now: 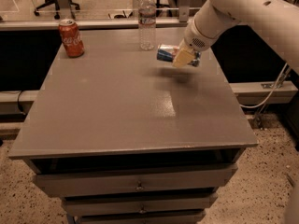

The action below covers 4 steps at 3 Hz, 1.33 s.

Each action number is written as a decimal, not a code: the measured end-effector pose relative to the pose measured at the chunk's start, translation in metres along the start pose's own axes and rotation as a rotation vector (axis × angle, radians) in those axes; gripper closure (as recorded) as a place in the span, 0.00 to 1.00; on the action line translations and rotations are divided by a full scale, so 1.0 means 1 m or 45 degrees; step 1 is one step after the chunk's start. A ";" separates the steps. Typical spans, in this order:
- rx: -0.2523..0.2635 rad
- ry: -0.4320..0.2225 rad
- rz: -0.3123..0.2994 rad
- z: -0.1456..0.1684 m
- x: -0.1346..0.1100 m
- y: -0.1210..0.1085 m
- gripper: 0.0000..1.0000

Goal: Move redbull can near water bottle

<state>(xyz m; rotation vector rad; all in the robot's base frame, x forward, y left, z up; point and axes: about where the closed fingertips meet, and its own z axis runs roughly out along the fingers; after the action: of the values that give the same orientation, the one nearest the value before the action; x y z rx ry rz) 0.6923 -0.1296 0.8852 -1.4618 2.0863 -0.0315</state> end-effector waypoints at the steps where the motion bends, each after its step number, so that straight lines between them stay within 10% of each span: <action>1: 0.032 0.006 0.015 0.013 0.001 -0.035 1.00; 4: 0.039 -0.035 0.031 0.046 -0.006 -0.074 0.97</action>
Offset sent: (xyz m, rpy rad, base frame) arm 0.0876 -0.0315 0.0031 -0.0038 -0.0439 -0.0602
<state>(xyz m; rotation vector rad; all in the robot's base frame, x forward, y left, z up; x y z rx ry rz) 0.7789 -0.1395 0.8749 -1.4107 2.0730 -0.0335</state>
